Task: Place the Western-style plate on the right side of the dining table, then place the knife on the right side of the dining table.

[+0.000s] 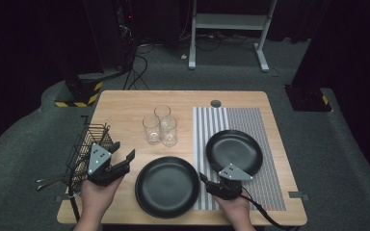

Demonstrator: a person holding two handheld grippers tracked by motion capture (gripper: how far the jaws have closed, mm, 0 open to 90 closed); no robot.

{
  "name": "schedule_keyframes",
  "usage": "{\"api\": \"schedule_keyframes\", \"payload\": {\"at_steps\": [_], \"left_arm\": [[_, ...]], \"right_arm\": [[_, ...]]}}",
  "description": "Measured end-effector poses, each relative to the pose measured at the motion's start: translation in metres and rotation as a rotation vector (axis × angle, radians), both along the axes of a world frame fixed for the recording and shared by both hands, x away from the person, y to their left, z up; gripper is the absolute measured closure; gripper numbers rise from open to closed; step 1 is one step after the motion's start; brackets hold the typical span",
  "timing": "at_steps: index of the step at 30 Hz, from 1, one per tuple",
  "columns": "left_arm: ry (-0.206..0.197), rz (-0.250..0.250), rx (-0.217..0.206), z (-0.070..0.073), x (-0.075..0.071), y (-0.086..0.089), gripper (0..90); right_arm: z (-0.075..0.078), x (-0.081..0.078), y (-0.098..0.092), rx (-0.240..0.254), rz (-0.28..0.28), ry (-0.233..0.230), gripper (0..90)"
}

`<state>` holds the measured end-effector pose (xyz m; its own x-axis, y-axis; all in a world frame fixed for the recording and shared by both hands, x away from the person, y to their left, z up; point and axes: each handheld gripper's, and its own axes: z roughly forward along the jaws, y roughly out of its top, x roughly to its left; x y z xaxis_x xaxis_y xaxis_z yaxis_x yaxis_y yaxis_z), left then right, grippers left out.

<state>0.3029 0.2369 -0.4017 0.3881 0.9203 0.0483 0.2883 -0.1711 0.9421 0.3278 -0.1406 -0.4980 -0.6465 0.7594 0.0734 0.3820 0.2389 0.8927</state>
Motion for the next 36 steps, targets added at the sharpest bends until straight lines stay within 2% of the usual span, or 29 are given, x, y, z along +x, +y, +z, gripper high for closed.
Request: {"api": "schedule_keyframes", "payload": {"at_steps": [6, 15, 19, 36], "left_arm": [[-0.024, 0.010, 0.004, 0.007, -0.001, 0.002, 39.0], [-0.032, 0.023, 0.003, 0.011, -0.002, 0.009, 38.8], [-0.053, 0.052, 0.007, 0.016, -0.002, 0.014, 38.8], [-0.049, 0.091, 0.009, 0.032, 0.005, 0.028, 36.0]], "right_arm": [[-0.002, 0.002, 0.001, -0.005, 0.000, 0.006, 40.4], [0.000, 0.001, 0.000, 0.005, -0.006, -0.002, 40.5], [-0.001, 0.001, 0.000, 0.004, -0.004, 0.004, 40.5], [-0.001, 0.003, -0.005, 0.020, -0.018, 0.008, 40.6]]}}
